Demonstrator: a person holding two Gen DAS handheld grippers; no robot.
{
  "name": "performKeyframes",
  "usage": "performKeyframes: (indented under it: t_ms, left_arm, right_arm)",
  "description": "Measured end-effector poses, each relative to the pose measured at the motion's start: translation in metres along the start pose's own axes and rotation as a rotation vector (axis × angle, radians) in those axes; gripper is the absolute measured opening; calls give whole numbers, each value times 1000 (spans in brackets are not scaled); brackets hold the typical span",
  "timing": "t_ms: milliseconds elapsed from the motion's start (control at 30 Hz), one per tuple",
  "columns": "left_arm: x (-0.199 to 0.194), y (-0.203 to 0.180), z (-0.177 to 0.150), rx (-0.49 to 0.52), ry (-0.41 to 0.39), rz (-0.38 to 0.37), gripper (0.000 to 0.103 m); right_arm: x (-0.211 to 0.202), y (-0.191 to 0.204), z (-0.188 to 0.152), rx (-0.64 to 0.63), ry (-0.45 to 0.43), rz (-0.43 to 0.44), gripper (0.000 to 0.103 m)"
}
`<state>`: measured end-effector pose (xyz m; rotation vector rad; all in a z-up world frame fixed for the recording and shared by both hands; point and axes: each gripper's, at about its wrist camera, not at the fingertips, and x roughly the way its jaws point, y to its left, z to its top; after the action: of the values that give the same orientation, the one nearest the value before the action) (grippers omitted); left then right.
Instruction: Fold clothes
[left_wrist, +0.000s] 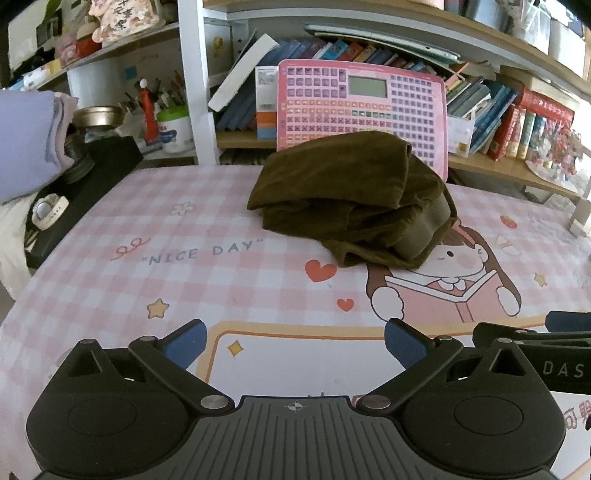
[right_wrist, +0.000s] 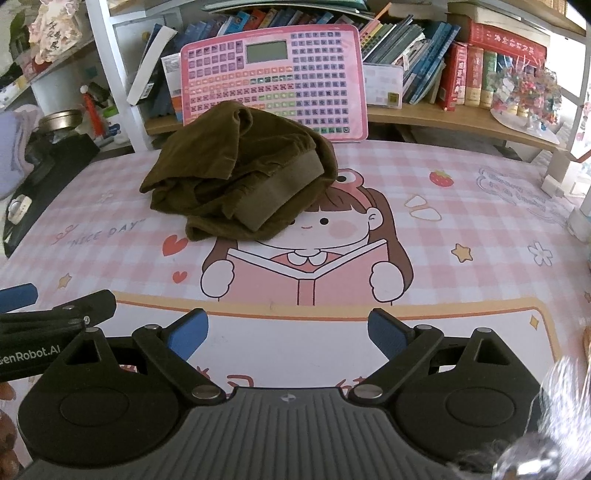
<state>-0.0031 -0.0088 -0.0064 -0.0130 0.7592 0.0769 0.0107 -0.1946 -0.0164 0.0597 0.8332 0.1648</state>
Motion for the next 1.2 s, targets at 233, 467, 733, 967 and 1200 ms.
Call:
performKeyframes:
  t_ms: [233,467,733,967,1200]
  left_arm:
    - [-5,-10,-4,-12,-3,24,103]
    - [-11,-23,-8,-16,-13,50,103]
    - [-14,-40,-17,-15,10,79,103]
    - [-15,-55,-25,0,44,117,102]
    - [-17,-66,-26,5,44,125,102]
  right_arm:
    - [-2,-9,0,-15,-2,26,94]
    - [-6,-21,-2,-15,-11,56,94]
    - [-8,-38,-7,-3,-12,90,94]
    - [-9,-49,-14,7,-2,132,94]
    - [-12,-60,-16,16,-1,150,94]
